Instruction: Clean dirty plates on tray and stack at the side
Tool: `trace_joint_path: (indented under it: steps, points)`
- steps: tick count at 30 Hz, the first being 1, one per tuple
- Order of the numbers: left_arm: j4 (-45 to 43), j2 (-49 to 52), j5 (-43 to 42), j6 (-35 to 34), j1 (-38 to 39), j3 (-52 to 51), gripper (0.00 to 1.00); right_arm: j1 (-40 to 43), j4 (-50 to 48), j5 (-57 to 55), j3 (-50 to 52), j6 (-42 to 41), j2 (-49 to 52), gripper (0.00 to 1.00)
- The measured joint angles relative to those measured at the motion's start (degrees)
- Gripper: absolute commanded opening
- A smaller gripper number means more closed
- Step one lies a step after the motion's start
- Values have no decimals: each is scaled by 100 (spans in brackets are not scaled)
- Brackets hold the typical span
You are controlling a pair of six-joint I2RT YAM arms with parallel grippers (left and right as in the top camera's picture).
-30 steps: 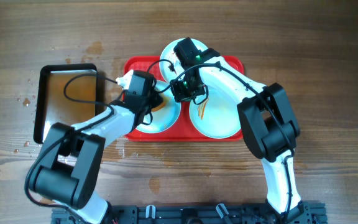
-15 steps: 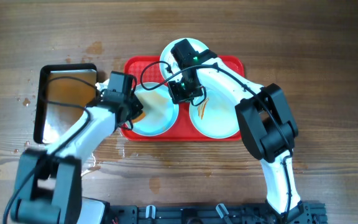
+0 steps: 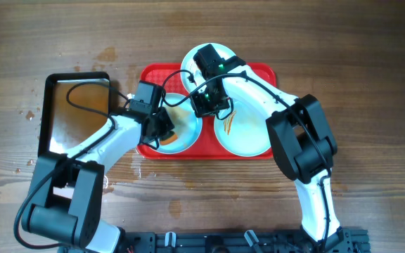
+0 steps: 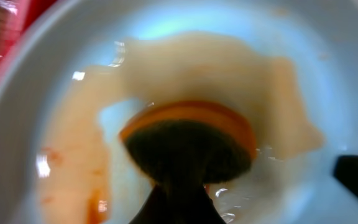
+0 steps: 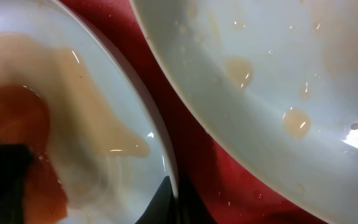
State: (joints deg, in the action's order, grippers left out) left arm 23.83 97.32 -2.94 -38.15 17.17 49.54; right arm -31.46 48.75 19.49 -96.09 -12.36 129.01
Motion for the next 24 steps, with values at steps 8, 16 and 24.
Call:
trace_joint_path:
  steps: [8,16,24]
  points:
    - [501,-22,1912,129,116,61,4,-2,-4,72,-2,-2,7,4]
    - [315,-1923,1917,90,-264,48,4,-4,7,105,-2,0,13,4]
    - [748,-2400,1307,-186,-2885,44,4,11,138,387,-4,107,37,4]
